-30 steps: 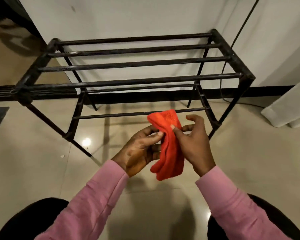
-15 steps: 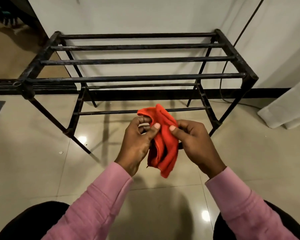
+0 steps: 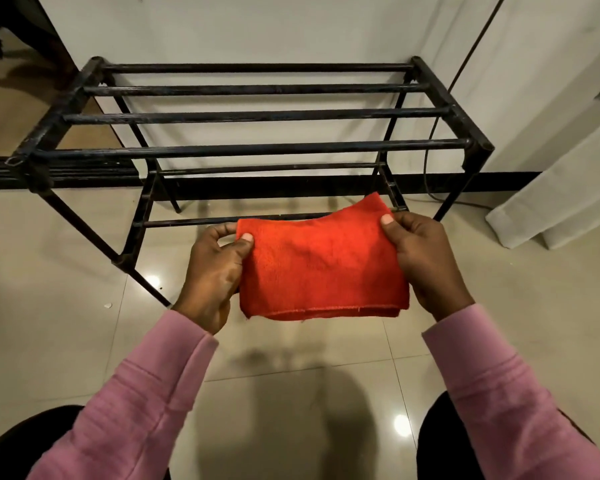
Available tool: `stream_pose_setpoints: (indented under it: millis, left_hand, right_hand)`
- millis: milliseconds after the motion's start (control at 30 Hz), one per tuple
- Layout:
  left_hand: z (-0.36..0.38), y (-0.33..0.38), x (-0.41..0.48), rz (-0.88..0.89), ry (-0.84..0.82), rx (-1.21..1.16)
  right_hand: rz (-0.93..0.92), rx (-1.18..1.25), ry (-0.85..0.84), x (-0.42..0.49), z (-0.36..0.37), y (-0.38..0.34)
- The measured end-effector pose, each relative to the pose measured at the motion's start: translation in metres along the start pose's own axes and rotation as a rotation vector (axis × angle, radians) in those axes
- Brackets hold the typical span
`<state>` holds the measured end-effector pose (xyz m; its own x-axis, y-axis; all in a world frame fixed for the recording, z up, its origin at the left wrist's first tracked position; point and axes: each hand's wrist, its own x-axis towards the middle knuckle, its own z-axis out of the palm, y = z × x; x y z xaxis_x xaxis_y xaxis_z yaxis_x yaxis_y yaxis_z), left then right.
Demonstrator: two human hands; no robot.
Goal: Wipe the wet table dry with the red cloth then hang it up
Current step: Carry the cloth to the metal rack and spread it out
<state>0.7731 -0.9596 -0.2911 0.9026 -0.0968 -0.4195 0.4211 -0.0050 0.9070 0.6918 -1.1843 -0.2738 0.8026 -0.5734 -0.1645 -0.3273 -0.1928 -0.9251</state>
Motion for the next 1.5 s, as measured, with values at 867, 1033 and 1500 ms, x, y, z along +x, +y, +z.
stream_pose_setpoints:
  millis: [867,1033,1500]
  left_hand:
    - [0.011,0.025,0.006,-0.183,-0.132,-0.172]
    - [0.011,0.018,0.013,0.020,0.116,0.164]
    - [0.061,0.000,-0.045,0.718,-0.142,0.380]
  right_hand:
    - [-0.458,-0.642,-0.227,-0.020,-0.027,-0.010]
    - [-0.430,-0.238,-0.211,-0.016,-0.030,-0.016]
    - [-0.417,-0.020,-0.306,-0.015,0.013,-0.041]
